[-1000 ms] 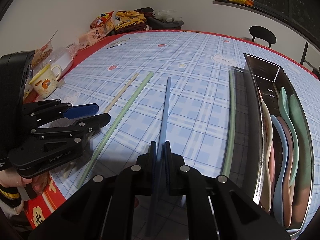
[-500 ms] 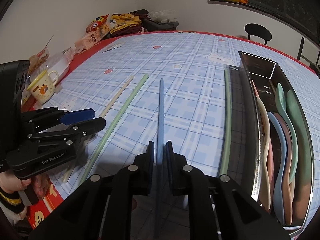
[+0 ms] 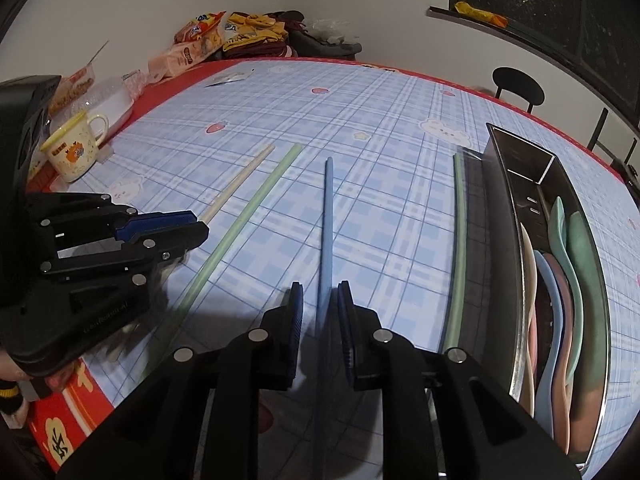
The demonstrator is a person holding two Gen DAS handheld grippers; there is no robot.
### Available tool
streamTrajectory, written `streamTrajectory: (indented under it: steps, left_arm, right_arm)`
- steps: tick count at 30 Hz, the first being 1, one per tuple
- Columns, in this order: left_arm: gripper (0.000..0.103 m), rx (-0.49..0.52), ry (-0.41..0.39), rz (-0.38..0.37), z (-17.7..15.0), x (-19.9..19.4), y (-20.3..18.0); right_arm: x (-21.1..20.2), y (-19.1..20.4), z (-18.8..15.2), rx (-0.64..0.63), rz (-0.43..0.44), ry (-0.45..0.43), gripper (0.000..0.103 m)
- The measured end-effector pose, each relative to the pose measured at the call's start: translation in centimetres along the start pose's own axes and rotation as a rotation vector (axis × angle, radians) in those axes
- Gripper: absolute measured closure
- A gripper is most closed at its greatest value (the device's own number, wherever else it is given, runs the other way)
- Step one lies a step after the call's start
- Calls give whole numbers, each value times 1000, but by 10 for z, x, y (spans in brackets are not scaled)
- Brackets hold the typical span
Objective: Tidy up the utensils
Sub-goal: 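Lower the left tool onto the beige wooden chopstick and close it, then carry the beige and blue chopsticks into the steel rack with both tools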
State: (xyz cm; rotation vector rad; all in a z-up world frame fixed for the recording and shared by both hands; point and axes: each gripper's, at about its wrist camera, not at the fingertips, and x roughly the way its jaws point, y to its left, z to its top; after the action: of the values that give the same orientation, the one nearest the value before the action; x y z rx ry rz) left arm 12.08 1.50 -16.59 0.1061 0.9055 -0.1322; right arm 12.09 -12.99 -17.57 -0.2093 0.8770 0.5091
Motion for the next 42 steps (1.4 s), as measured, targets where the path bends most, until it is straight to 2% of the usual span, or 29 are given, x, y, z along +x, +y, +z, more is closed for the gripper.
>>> streamTrajectory:
  steps: [3, 8, 11, 14, 20, 24, 26, 29, 37, 42]
  left_arm:
    - [89, -46, 0, -53, 0, 0, 9]
    - [89, -19, -4, -20, -2, 0, 8]
    - [92, -66, -4, -73, -2, 0, 17]
    - [93, -123, -6, -135, -3, 0, 31]
    - [93, -141, -112, -73, -9, -20, 35]
    - [93, -203, -200, -78, -16, -37, 45]
    - [93, -225, -217, -90, -18, -42, 50]
    - [93, -232, -215, -121, -17, -41, 51]
    - [93, -272, -207, -141, -17, -39, 58]
    - [93, -283, -224, -146, -16, -49, 59]
  right_arm:
    - [0, -1, 0, 2, 1, 0, 85]
    - [0, 3, 0, -17, -21, 0, 85]
    - [0, 4, 0, -23, -21, -1, 88]
    - [-1, 8, -2, -39, -19, -5, 96]
    - [-9, 12, -7, -53, -37, -39, 97]
    - [-25, 3, -10, -9, -24, -121, 97]
    - [-30, -5, -10, 25, -17, -148, 97]
    - [-31, -12, -9, 60, 5, -156, 97]
    - [-31, -15, -9, 78, 31, -160, 97]
    - [-42, -26, -12, 137, 77, -214, 97]
